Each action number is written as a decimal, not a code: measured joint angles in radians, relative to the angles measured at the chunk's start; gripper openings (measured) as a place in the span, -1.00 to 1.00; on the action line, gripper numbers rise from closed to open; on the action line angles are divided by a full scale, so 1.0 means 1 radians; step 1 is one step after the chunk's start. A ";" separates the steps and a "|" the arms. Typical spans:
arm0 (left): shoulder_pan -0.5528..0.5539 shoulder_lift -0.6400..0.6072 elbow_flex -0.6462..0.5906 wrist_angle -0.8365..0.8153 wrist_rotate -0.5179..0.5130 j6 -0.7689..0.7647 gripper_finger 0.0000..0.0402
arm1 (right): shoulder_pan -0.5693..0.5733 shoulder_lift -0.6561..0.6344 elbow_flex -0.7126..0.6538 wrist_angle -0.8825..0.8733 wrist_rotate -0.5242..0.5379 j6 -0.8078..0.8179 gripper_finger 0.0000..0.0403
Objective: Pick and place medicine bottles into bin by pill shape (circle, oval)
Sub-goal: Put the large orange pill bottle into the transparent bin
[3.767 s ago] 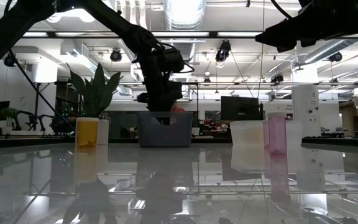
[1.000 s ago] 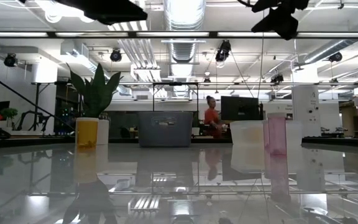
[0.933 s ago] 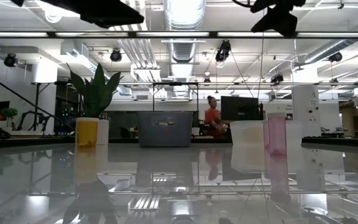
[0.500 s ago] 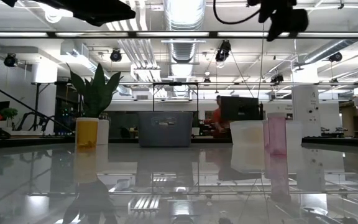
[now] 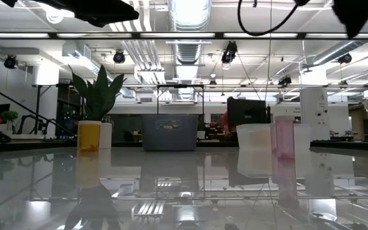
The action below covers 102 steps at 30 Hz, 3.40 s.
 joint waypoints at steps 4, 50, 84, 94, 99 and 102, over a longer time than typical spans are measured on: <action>0.000 0.004 0.000 0.000 0.000 0.000 -0.25 | 0.062 0.001 -0.014 -0.015 0.000 0.080 0.13; 0.001 0.005 0.000 0.001 0.000 0.001 -0.25 | 0.099 -0.018 -0.318 -0.013 0.009 0.286 0.70; 0.001 0.005 0.001 0.002 0.000 0.002 -0.25 | 0.094 -0.012 -0.487 0.190 0.035 0.300 0.62; 0.001 0.005 0.001 0.002 0.000 0.007 -0.25 | 0.094 -0.012 -0.487 0.190 0.035 0.302 0.62; 0.001 0.004 0.001 0.002 -0.002 0.007 -0.25 | 0.094 -0.012 -0.487 0.190 0.035 0.309 0.46; 0.001 0.004 0.001 0.002 -0.002 0.007 -0.25 | 0.094 -0.012 -0.487 0.190 0.035 0.312 0.29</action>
